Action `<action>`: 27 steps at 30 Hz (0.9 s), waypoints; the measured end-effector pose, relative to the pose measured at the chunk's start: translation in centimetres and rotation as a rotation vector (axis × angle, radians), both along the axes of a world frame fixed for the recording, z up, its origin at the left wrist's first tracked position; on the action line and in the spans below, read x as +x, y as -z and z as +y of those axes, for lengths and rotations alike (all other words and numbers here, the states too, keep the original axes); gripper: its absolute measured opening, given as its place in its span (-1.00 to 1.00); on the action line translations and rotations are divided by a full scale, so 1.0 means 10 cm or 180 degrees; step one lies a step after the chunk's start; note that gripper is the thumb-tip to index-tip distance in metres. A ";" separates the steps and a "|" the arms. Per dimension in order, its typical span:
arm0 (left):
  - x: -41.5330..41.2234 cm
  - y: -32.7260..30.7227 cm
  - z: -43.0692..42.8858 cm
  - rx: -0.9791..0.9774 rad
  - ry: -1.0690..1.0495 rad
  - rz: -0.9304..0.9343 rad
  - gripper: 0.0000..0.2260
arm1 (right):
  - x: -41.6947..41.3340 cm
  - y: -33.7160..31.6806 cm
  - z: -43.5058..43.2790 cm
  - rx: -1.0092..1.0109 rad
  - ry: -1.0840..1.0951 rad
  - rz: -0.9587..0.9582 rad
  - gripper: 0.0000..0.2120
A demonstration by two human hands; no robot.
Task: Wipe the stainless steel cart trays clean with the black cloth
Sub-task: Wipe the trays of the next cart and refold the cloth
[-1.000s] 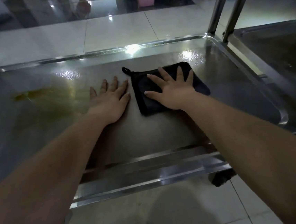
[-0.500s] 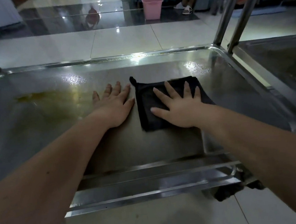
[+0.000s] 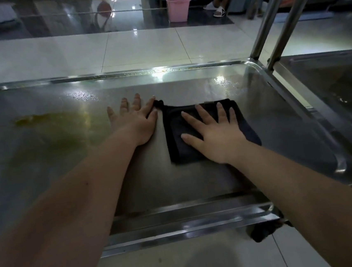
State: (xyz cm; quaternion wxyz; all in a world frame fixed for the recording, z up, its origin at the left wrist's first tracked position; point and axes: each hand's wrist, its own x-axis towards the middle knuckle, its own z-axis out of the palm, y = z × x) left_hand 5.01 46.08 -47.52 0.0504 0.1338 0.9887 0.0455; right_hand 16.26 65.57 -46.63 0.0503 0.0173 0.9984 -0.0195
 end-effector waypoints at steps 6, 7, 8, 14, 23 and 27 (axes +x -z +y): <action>0.01 0.01 0.00 -0.0001 0.0056 -0.0014 -0.53 | -0.79 0.04 -0.11 -0.0139 0.0664 -0.0002 -0.34; 0.00 0.01 0.00 0.0024 0.0111 -0.0008 -0.54 | -0.87 0.03 -0.13 -0.0150 0.0708 0.0013 -0.34; 0.00 0.02 0.00 0.0050 0.0165 -0.0006 -0.55 | -0.93 0.03 -0.14 -0.0159 0.0726 0.0021 -0.33; -0.02 0.01 0.02 0.0063 0.0148 -0.0083 -0.55 | -0.70 -0.01 -0.06 -0.0162 0.0493 -0.0090 -0.32; -0.03 0.03 0.00 0.0057 0.0119 0.0040 -0.54 | 0.65 -0.04 -0.29 0.0050 0.0011 -0.0323 -0.23; -0.01 0.01 0.01 0.0064 0.0075 -0.0007 -0.55 | 0.20 0.01 -0.16 -0.0014 0.0177 -0.0034 -0.41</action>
